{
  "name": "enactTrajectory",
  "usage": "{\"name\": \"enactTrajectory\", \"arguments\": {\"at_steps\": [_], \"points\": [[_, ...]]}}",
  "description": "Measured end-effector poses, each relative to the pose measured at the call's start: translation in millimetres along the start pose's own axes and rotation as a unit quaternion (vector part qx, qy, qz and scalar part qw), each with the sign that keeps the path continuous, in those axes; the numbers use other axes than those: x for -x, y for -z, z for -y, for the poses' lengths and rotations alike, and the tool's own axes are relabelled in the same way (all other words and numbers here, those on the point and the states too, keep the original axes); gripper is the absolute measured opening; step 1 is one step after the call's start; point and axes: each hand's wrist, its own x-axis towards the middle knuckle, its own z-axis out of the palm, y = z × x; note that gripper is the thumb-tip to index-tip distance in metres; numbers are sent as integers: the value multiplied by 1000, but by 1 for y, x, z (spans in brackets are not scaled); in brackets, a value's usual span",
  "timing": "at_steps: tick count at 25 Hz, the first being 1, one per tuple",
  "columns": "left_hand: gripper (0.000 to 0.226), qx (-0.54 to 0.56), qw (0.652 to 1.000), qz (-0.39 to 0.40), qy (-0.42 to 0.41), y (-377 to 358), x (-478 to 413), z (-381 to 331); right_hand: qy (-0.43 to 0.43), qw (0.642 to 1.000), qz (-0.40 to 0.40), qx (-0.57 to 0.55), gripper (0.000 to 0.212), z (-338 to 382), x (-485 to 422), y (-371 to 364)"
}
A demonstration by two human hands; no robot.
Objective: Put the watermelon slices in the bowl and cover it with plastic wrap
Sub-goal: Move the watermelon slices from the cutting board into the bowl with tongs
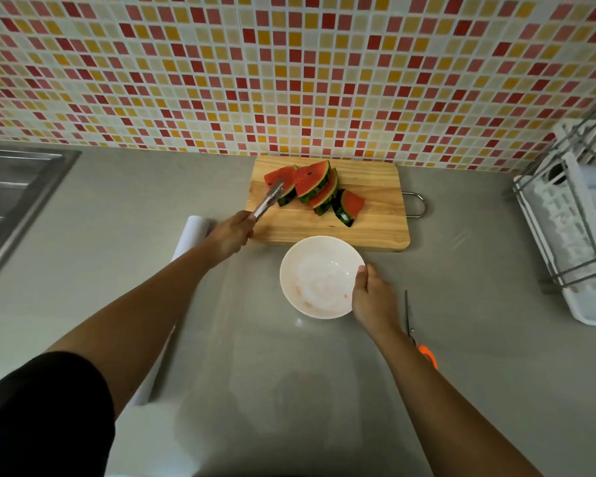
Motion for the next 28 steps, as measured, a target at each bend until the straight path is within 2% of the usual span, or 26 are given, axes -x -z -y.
{"name": "enactTrajectory", "arguments": {"at_steps": [2, 3, 7, 12, 16, 24, 28], "points": [[35, 100, 993, 9, 58, -2, 1, -4, -2, 1000, 0, -2, 37, 0, 0, 0], [39, 116, 990, 21, 80, -4, 0, -6, -1, 1000, -1, -4, 37, 1, 0, -1], [44, 53, 994, 51, 84, -16, -8, -16, 6, 1000, -9, -5, 37, 1, 0, -1], [32, 118, 982, 26, 147, -28, -22, -42, 12, 1000, -11, 1, 38, 2, 1, -1], [16, 221, 952, 25, 212, -28, -24, -47, 13, 1000, -9, 4, 38, 3, 1, 0], [15, 215, 955, -34, 204, -14, -25, -60, 13, 1000, -11, -7, 37, 4, 3, 1], [17, 201, 960, -31, 190, -9, -19, -61, 8, 1000, -6, -15, 38, 3, 2, 0]]}}
